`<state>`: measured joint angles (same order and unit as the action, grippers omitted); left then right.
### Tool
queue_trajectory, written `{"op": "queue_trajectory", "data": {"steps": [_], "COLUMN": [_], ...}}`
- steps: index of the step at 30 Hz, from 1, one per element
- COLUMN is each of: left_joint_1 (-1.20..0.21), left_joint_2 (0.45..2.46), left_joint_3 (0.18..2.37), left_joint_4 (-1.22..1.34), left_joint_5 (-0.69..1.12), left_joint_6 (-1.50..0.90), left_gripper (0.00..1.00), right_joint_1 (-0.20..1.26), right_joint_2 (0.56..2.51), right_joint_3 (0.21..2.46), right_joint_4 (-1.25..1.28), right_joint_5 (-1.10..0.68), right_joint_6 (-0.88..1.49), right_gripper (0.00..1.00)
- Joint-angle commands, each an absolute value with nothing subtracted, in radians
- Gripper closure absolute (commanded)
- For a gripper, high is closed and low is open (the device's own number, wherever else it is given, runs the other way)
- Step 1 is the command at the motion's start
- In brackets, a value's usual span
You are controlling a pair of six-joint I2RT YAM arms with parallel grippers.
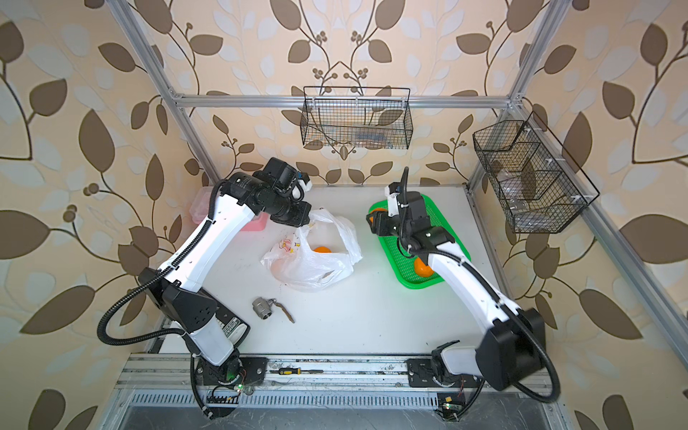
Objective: Place the oranges into plastic bags & tie knots
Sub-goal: Pick up the orange from the basket, then place the orange in the plastic bag.
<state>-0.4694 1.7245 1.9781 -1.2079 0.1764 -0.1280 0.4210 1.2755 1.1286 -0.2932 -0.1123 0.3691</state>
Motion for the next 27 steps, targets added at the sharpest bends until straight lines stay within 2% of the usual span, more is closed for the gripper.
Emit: {"op": "queue_trajectory", "data": {"steps": [1,4,8,19,22,23,27], "left_joint_1": [-0.460,-0.460,-0.460,-0.460,-0.460,-0.460,-0.460], "left_joint_2": [1.711,1.709,1.707,1.706,1.707,1.705,1.699], "left_joint_3": [1.988,1.988,1.987,1.987,1.986,1.986,1.982], "left_joint_4": [-1.214,-1.208,-1.207,-1.210,-1.210,-1.210,-1.209], "left_joint_5": [0.188,0.192,0.199,0.207,0.204,0.203,0.195], "left_joint_6": [-0.104,-0.104,-0.105,-0.101,-0.103,-0.103,-0.103], "left_gripper": [1.00,1.00,1.00,1.00,1.00,1.00,1.00], "right_joint_1": [0.555,0.713,0.818,0.834,0.829,0.823,0.820], "right_joint_2": [1.191,1.167,1.239,1.584,1.661,1.682,1.651], "right_joint_3": [1.067,1.081,1.098,1.232,1.316,1.335,1.323], "right_joint_4": [-0.252,-0.230,-0.172,0.049,0.019,0.003,-0.018], "right_joint_5": [-0.073,0.027,0.104,0.182,0.211,0.198,0.184], "right_joint_6": [0.471,0.495,0.501,0.483,0.451,0.450,0.445], "right_gripper": [0.37,0.36,0.37,0.36,0.24,0.17,0.06]}}
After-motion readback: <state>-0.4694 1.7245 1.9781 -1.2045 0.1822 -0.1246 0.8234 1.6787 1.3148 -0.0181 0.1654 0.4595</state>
